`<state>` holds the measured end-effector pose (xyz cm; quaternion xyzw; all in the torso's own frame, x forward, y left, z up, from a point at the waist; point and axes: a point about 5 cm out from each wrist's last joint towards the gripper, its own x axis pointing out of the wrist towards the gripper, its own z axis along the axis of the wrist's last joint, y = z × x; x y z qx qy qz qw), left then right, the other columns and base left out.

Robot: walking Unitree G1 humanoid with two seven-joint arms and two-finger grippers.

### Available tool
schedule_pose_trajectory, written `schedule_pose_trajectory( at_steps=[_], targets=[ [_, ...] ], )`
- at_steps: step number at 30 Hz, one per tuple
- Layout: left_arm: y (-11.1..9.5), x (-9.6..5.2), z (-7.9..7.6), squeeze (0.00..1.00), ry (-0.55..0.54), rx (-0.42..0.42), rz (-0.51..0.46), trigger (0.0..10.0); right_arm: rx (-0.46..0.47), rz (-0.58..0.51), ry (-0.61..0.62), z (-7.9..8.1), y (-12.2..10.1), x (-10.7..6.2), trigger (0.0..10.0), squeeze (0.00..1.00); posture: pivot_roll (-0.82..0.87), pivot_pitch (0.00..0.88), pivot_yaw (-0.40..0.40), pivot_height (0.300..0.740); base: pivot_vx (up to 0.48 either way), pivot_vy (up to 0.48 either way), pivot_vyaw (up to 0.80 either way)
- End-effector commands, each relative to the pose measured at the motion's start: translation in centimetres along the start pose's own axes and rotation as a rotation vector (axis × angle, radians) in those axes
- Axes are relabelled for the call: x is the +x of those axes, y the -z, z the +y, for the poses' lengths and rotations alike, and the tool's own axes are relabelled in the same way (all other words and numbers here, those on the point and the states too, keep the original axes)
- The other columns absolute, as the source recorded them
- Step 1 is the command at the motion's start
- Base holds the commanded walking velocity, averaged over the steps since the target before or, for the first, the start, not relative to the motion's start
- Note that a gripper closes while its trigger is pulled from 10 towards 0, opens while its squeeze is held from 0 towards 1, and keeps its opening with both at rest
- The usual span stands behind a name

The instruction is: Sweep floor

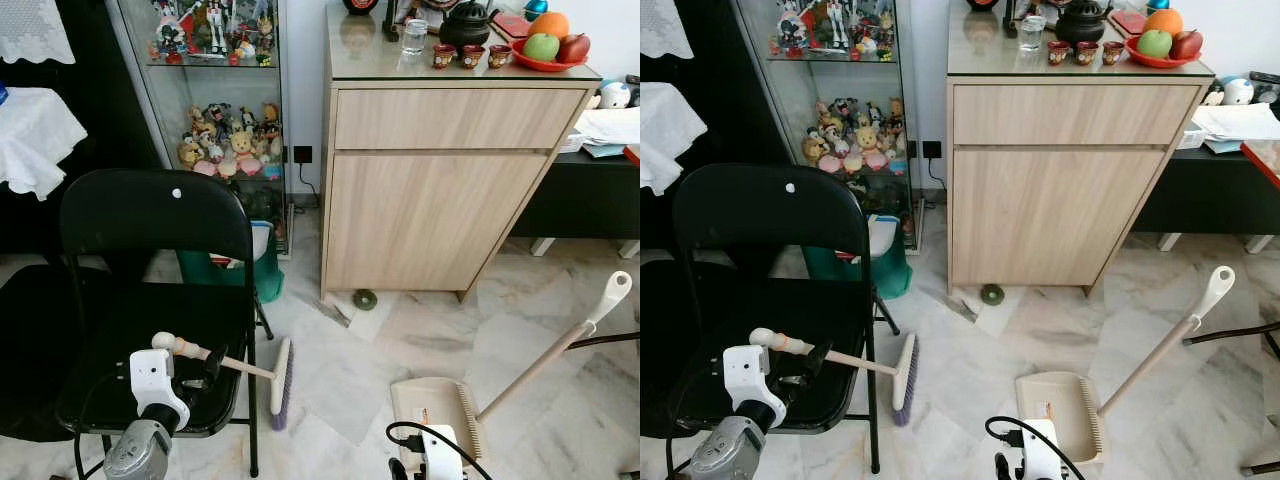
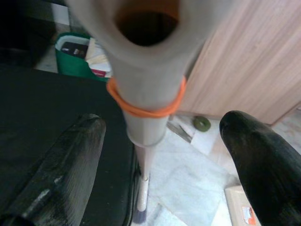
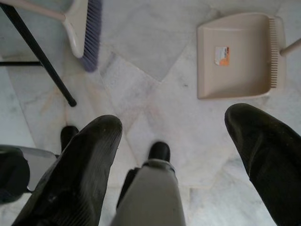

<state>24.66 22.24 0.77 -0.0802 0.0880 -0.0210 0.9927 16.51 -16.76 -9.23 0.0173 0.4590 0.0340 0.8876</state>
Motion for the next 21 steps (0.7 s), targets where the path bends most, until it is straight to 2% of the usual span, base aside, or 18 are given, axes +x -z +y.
schedule_pose_trajectory(
  at_steps=[1, 7, 10, 17, 21],
  targets=[
    [-0.6, 0.3, 0.1, 0.0, -0.018, -0.005, -0.035, 10.0, -0.001, 0.016, 0.004, -0.3, 0.6, -0.2, 10.0, 0.0, 0.02, 0.019, -0.04, 0.74, 0.0, 0.0, 0.0],
    [-1.4, 0.9, 0.2, 0.0, -0.039, -0.002, -0.068, 10.0, 0.001, 0.023, 0.02, -2.0, 1.2, -0.7, 10.0, 0.0, 0.02, 0.017, -0.04, 0.74, 0.0, 0.0, 0.0],
    [-1.6, 1.1, 0.1, 0.0, -0.033, 0.003, -0.076, 10.0, 0.003, 0.021, 0.02, -2.1, 1.2, -0.7, 10.0, 0.0, 0.02, 0.016, -0.04, 0.74, 0.0, 0.0, 0.0],
    [-1.9, 1.5, 0.1, 0.0, -0.023, 0.018, -0.072, 10.0, -0.001, 0.015, -0.016, 1.2, 1.1, -0.1, 10.0, 0.0, 0.02, 0.03, -0.037, 0.74, 0.0, 0.0, 0.0],
    [-1.7, 1.5, 0.1, 0.0, -0.021, 0.039, -0.058, 10.0, 0.001, 0.011, -0.019, 1.6, 0.7, 0.0, 10.0, 0.0, 0.02, 0.037, -0.037, 0.74, 0.0, 0.0, 0.0]
  ],
)
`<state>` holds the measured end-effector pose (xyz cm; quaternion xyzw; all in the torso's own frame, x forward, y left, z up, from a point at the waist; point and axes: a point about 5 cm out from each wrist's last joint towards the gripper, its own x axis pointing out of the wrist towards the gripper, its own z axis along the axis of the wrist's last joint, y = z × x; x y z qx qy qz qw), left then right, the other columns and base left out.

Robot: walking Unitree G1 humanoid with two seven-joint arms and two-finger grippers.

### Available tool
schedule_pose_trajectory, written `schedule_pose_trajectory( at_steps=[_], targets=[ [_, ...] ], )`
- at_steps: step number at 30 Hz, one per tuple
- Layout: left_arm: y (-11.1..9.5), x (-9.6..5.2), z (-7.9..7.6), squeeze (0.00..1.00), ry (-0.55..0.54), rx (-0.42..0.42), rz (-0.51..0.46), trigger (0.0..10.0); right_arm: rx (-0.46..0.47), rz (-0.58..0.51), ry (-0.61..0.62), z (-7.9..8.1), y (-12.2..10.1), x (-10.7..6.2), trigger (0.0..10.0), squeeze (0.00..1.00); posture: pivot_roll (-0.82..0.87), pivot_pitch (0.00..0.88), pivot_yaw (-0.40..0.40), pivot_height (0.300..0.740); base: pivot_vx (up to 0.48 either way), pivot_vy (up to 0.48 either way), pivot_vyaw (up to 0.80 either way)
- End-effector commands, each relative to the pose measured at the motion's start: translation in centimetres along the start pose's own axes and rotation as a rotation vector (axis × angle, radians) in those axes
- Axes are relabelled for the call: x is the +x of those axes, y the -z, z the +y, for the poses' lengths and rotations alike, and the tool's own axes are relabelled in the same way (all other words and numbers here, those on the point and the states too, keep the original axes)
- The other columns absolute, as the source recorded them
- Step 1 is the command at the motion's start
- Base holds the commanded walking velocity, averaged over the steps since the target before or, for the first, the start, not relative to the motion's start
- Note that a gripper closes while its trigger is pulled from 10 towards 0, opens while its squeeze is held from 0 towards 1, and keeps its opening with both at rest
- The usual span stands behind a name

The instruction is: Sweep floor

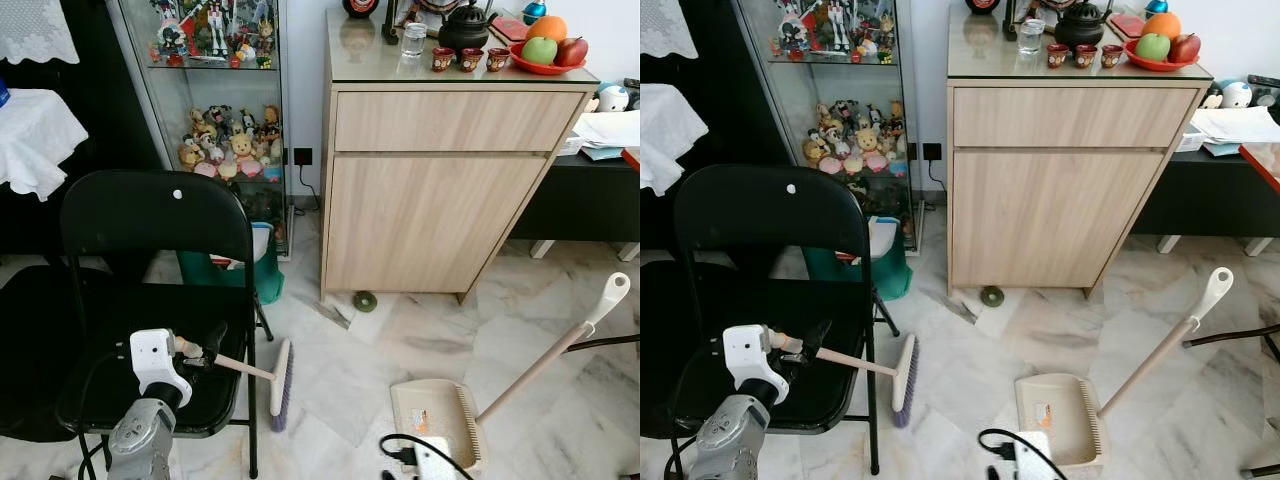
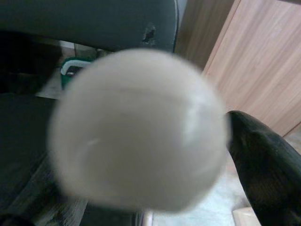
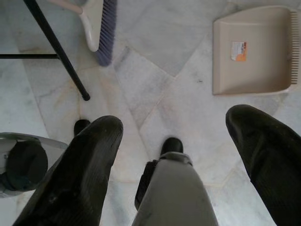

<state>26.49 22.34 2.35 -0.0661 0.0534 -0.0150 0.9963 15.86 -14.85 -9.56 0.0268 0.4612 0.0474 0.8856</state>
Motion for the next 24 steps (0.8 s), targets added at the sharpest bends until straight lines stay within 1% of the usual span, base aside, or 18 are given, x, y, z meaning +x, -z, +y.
schedule_pose_trajectory(
  at_steps=[1, 4, 8, 10, 12, 13, 14, 15, 17, 18, 19, 21, 22, 23, 24],
  targets=[
    [0.2, 0.0, 0.2, 0.0, -0.012, 0.01, 0.013, 10.0, -0.003, 0.004, 0.014, -0.3, -0.1, 0.0, 10.0, 0.0, 0.02, 0.037, -0.037, 0.74, 0.0, 0.0, 0.0],
    [0.2, 0.1, 0.2, 0.0, -0.018, 0.02, 0.022, 10.0, -0.002, -0.002, 0.021, -0.7, -0.6, 0.1, 10.0, 0.0, 0.02, 0.043, -0.036, 0.74, 0.0, 0.0, 0.0],
    [0.2, 0.2, 0.2, 0.0, -0.023, 0.019, 0.021, 10.0, 0.001, -0.003, 0.029, -1.3, -0.6, 0.0, 10.0, 0.0, 0.02, 0.044, -0.036, 0.74, 0.0, 0.0, 0.0],
    [0.2, 0.3, 0.1, 0.0, -0.025, 0.019, 0.02, 10.0, 0.003, -0.001, 0.038, -2.1, -0.4, -0.2, 10.0, 0.0, 0.02, 0.048, -0.036, 0.74, 0.0, 0.0, 0.0],
    [0.1, 0.5, 0.1, 0.0, -0.03, 0.02, 0.018, 10.0, 0.007, 0.002, 0.055, -3.8, -0.1, -0.7, 10.0, 0.0, 0.02, 0.051, -0.036, 0.74, 0.0, 0.0, 0.0],
    [0.1, 0.5, 0.1, 0.0, -0.031, 0.021, 0.018, 10.0, 0.007, 0.002, 0.056, -4.0, -0.1, -0.7, 10.0, 0.0, 0.02, 0.051, -0.036, 0.74, 0.0, 0.0, 0.0],
    [0.0, 0.6, 0.0, 0.0, -0.04, 0.02, 0.017, 8.5, 0.008, -0.003, 0.059, -4.1, -0.5, -0.7, 10.0, 0.0, 0.01, 0.052, -0.036, 0.74, 0.0, 0.0, 0.0],
    [0.0, 0.7, 0.0, 0.0, -0.045, 0.022, 0.017, 4.6, 0.008, -0.004, 0.061, -4.2, -0.7, -0.6, 10.0, 0.0, 0.01, 0.053, -0.037, 0.74, 0.0, 0.0, 0.0],
    [-0.1, 0.8, 0.0, 0.0, -0.047, 0.025, 0.016, 2.0, 0.008, -0.001, 0.063, -4.5, -0.6, -0.7, 10.0, 0.0, 0.01, 0.053, -0.037, 0.74, 0.0, 0.0, 0.0],
    [-0.1, 0.9, 0.0, 0.0, -0.048, 0.027, 0.017, 1.8, 0.009, 0.0, 0.065, -4.6, -0.6, -0.7, 10.0, 0.0, 0.01, 0.053, -0.037, 0.74, 0.0, 0.0, 0.0],
    [-0.1, 0.9, 0.0, 0.0, -0.048, 0.03, 0.018, 2.0, 0.01, 0.004, 0.067, -4.7, -0.4, -0.8, 10.0, 0.0, 0.01, 0.053, -0.037, 0.74, 0.0, 0.0, 0.0],
    [-0.2, 1.0, 0.0, 0.0, -0.048, 0.037, 0.02, 3.9, 0.011, 0.008, 0.065, -4.6, -0.1, -0.9, 10.0, 0.0, 0.01, 0.057, -0.036, 0.74, 0.0, 0.0, 0.0],
    [-0.2, 1.0, 0.0, 0.0, -0.048, 0.04, 0.021, 7.5, 0.011, 0.009, 0.064, -4.6, 0.1, -0.9, 10.0, 0.0, 0.01, 0.057, -0.036, 0.74, 0.0, 0.0, 0.0],
    [-0.2, 1.0, 0.0, 0.0, -0.049, 0.043, 0.023, 10.0, 0.011, 0.011, 0.062, -4.5, 0.2, -0.9, 10.0, 0.0, 0.01, 0.057, -0.036, 0.74, 0.0, 0.0, 0.0],
    [-0.2, 1.1, 0.1, 0.0, -0.05, 0.048, 0.026, 10.0, 0.012, 0.012, 0.061, -4.4, 0.3, -0.9, 10.0, 0.0, 0.01, 0.057, -0.036, 0.74, 0.0, 0.0, 0.0]
  ],
)
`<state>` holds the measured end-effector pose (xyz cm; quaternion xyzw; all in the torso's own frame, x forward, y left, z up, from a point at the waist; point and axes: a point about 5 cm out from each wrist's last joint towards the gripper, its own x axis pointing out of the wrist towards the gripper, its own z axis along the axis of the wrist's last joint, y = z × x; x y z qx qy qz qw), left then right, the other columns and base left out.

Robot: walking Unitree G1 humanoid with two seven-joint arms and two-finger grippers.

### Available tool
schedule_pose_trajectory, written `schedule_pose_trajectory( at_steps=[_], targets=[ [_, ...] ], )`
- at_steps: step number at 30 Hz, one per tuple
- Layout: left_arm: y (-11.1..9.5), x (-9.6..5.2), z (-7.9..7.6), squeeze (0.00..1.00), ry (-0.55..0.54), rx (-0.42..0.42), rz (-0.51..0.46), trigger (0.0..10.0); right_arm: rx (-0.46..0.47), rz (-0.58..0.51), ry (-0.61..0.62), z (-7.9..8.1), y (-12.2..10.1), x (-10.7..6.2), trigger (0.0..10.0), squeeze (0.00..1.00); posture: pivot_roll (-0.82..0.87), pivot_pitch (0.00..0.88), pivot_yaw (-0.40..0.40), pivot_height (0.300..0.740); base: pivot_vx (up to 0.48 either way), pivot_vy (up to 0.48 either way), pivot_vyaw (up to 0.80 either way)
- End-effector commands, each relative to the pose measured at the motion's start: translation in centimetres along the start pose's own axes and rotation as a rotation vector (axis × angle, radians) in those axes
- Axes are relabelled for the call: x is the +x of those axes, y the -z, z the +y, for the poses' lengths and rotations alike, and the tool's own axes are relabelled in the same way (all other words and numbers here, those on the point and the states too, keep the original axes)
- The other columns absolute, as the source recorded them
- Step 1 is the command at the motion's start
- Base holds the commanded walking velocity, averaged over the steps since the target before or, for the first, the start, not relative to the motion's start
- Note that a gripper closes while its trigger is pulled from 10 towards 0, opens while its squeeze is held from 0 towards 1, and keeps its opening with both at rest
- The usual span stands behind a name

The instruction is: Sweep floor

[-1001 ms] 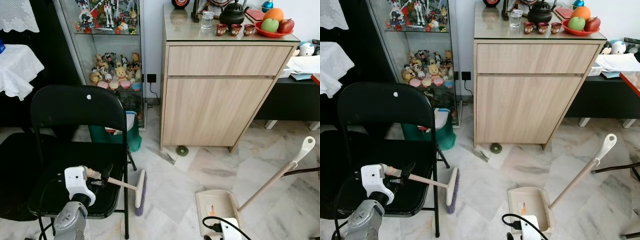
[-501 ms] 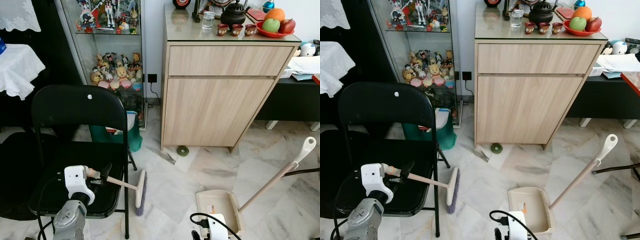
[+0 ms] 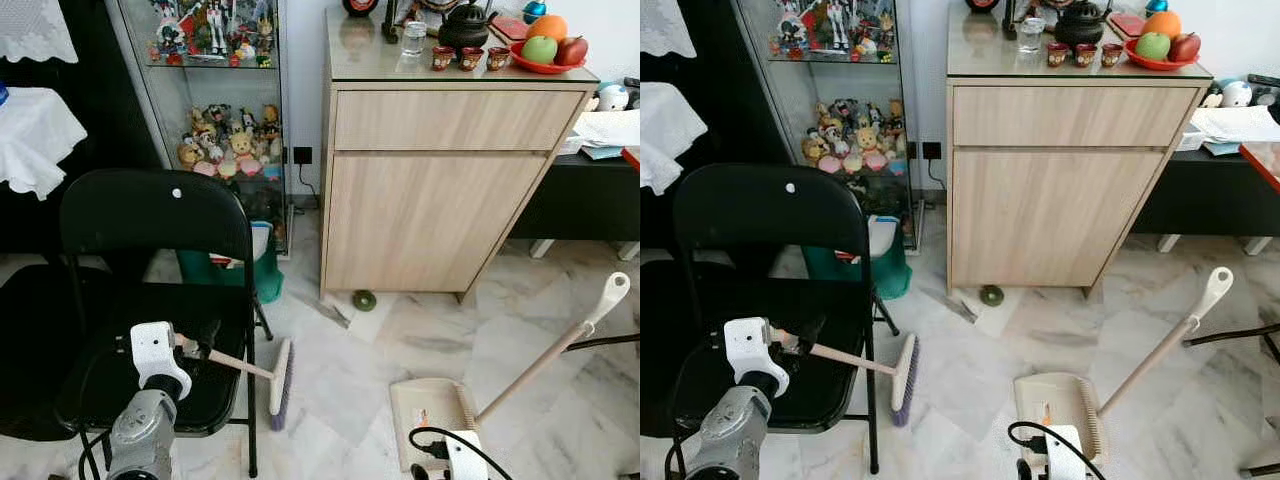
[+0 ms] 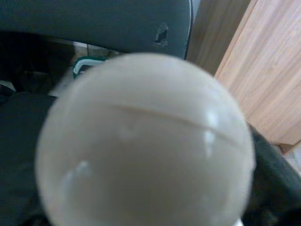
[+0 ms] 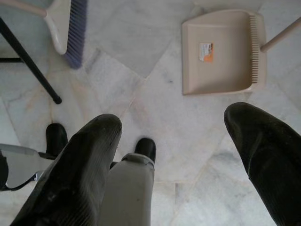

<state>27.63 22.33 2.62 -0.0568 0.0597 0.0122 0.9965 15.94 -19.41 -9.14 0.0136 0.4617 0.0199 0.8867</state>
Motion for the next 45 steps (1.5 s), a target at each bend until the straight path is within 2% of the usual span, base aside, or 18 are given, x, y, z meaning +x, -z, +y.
schedule_pose_trajectory(
  at_steps=[1, 6, 9, 14, 15, 19, 20, 26, 31, 33, 36, 41, 45],
  targets=[
    [0.2, 0.0, 0.1, 0.0, 0.006, 0.036, 0.017, 10.0, 0.01, 0.014, -0.001, 0.1, 0.7, -0.1, 10.0, 0.0, 0.01, 0.057, -0.036, 0.74, 0.0, 0.0, 0.0],
    [0.3, -0.1, 0.3, 0.0, -0.003, 0.053, 0.031, 10.0, 0.009, 0.019, -0.011, 0.9, 1.1, -0.1, 10.0, 0.0, 0.01, 0.057, -0.036, 0.74, 0.0, 0.0, 0.0],
    [0.5, -0.2, 0.5, 0.0, 0.002, 0.077, 0.047, 10.0, 0.003, 0.012, -0.025, 2.1, 0.7, 0.2, 10.0, 0.0, 0.02, 0.065, -0.034, 0.74, 0.0, 0.0, 0.0],
    [0.6, -0.3, 0.5, 0.0, -0.003, 0.08, 0.047, 10.0, 0.0, 0.003, -0.035, 3.0, 0.2, 0.4, 10.0, 0.0, 0.02, 0.065, -0.035, 0.74, 0.0, 0.0, 0.0],
    [0.6, -0.3, 0.5, 0.0, -0.006, 0.083, 0.046, 10.0, -0.002, 0.001, -0.042, 3.7, 0.1, 0.5, 10.0, 0.0, 0.02, 0.066, -0.035, 0.74, 0.0, 0.0, 0.0],
    [0.6, -0.2, 0.6, 0.0, -0.008, 0.085, 0.047, 10.0, -0.003, 0.001, -0.046, 4.1, 0.2, 0.5, 10.0, 0.0, 0.02, 0.067, -0.035, 0.74, 0.0, 0.0, 0.0],
    [0.6, -0.2, 0.7, 0.0, -0.012, 0.102, 0.055, 0.0, -0.004, 0.004, -0.05, 4.6, 0.5, 0.5, 10.0, 0.0, 0.02, 0.067, -0.035, 0.74, 0.0, 0.0, 0.0],
    [0.6, -0.2, 0.8, 0.0, -0.016, 0.105, 0.059, 0.0, -0.006, 0.006, -0.05, 4.8, 0.5, 0.5, 10.0, 0.0, 0.02, 0.067, -0.036, 0.74, 0.0, 0.0, 0.0],
    [0.7, -0.3, 0.8, 0.0, -0.015, 0.107, 0.062, 0.0, -0.006, 0.006, -0.042, 4.2, 0.2, 0.6, 10.0, 0.0, 0.02, 0.068, -0.037, 0.74, 0.0, 0.0, 0.0],
    [0.7, -0.3, 0.8, 0.0, -0.015, 0.109, 0.063, 0.0, -0.005, 0.004, -0.036, 3.7, 0.1, 0.5, 10.0, 0.0, 0.02, 0.068, -0.037, 0.74, 0.0, 0.0, 0.0],
    [0.7, -0.3, 0.8, 0.0, -0.017, 0.11, 0.063, 0.0, -0.003, -0.001, -0.022, 1.9, 0.3, 0.2, 10.0, 0.0, 0.02, 0.067, -0.036, 0.74, 0.0, 0.0, 0.0],
    [0.6, -0.2, 0.8, 0.0, -0.019, 0.106, 0.058, 0.0, 0.0, -0.006, -0.012, 0.6, 0.3, 0.0, 10.0, 0.0, 0.02, 0.067, -0.036, 0.74, 0.0, 0.0, 0.0],
    [0.4, 0.0, 0.6, 0.0, -0.02, 0.101, 0.043, 0.0, 0.001, -0.008, -0.011, 0.4, 0.3, 0.0, 10.0, 0.0, 0.02, 0.063, -0.037, 0.74, 0.0, 0.0, 0.0]
  ],
)
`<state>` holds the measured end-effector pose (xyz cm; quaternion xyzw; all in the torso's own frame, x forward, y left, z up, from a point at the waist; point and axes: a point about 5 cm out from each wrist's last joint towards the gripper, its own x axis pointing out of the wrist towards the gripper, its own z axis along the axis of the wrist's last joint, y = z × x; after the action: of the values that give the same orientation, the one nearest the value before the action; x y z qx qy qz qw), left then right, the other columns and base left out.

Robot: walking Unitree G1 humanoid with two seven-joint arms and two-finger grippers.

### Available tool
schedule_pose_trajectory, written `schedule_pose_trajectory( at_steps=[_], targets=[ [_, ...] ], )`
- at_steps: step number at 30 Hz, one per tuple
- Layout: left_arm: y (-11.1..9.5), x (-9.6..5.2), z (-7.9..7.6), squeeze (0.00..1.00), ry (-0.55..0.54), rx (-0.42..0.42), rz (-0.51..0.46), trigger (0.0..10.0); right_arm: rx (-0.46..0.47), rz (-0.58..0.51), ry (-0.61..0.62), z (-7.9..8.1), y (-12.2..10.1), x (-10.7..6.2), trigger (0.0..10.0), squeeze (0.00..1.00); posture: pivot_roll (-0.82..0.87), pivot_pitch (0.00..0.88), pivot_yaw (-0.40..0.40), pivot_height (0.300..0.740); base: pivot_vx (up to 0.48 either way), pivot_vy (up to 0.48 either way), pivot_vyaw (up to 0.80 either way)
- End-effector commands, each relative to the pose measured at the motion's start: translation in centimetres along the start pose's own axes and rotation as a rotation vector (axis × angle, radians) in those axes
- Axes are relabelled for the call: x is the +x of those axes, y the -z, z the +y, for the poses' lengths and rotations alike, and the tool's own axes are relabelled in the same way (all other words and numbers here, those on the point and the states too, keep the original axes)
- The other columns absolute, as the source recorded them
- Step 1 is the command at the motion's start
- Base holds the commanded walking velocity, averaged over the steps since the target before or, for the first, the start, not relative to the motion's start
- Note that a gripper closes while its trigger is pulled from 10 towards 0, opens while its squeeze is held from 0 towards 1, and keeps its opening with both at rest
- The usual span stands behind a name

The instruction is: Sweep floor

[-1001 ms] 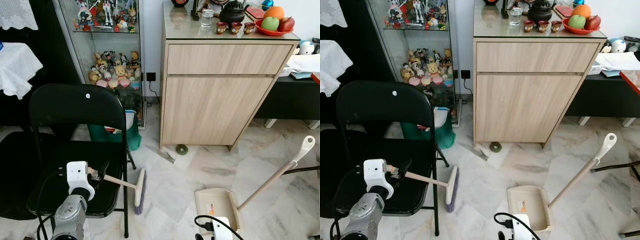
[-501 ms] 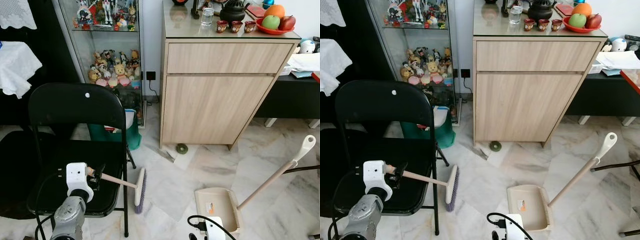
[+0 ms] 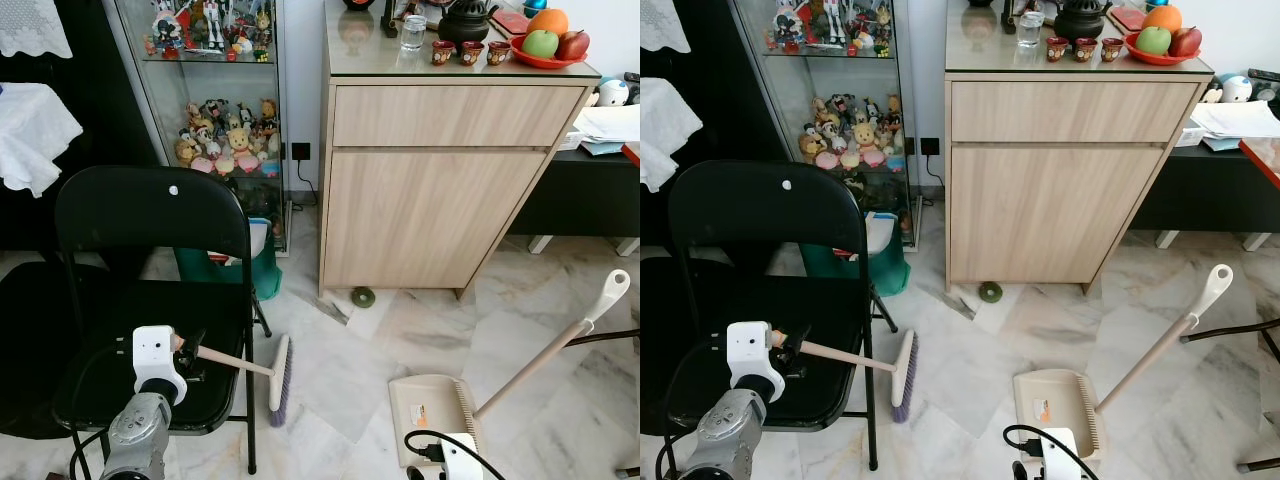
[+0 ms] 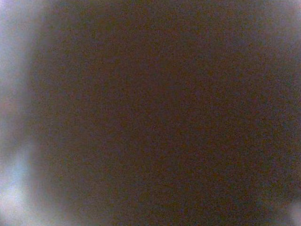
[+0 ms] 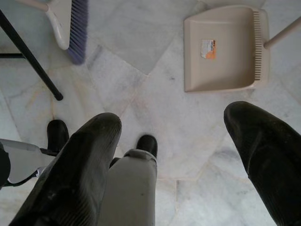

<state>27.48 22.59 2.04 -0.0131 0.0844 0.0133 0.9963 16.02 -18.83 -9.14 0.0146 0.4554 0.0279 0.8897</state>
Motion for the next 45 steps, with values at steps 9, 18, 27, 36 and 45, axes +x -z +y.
schedule_pose_trajectory(
  at_steps=[9, 18, 27, 36, 45],
  targets=[
    [-0.6, 0.4, 0.0, 0.0, -0.003, -0.003, -0.031, 0.0, -0.005, -0.016, -0.027, 2.7, -1.5, 0.8, 10.0, 0.0, 0.02, 0.056, -0.036, 0.74, 0.0, 0.0, 0.0],
    [-0.7, 0.4, -0.4, 0.0, -0.008, -0.052, -0.043, 0.0, 0.024, -0.082, -0.018, 3.3, -3.7, 1.3, 10.0, 0.0, 0.01, 0.045, -0.035, 0.74, 0.0, 0.0, 0.0],
    [-0.7, 0.6, -1.3, 0.0, 0.015, -0.049, -0.048, 0.0, 0.02, -0.221, -0.011, 3.4, -8.8, 1.7, 10.0, 0.0, 0.0, 0.043, -0.036, 0.74, 0.0, 0.0, 0.0],
    [-0.6, 0.7, -1.5, 0.0, 0.033, -0.029, -0.037, 10.0, 0.036, -0.51, 0.002, 3.1, -16.0, 0.7, 10.0, 0.0, -0.05, 0.057, -0.032, 0.74, 0.0, 0.0, 0.0],
    [-0.7, 0.7, -1.5, 0.0, 0.042, -0.007, -0.044, 10.0, 0.013, -0.737, 0.001, 3.7, -19.4, -0.9, 10.0, 0.0, -0.06, 0.074, -0.028, 0.74, 0.0, 0.0, 0.0]
  ],
)
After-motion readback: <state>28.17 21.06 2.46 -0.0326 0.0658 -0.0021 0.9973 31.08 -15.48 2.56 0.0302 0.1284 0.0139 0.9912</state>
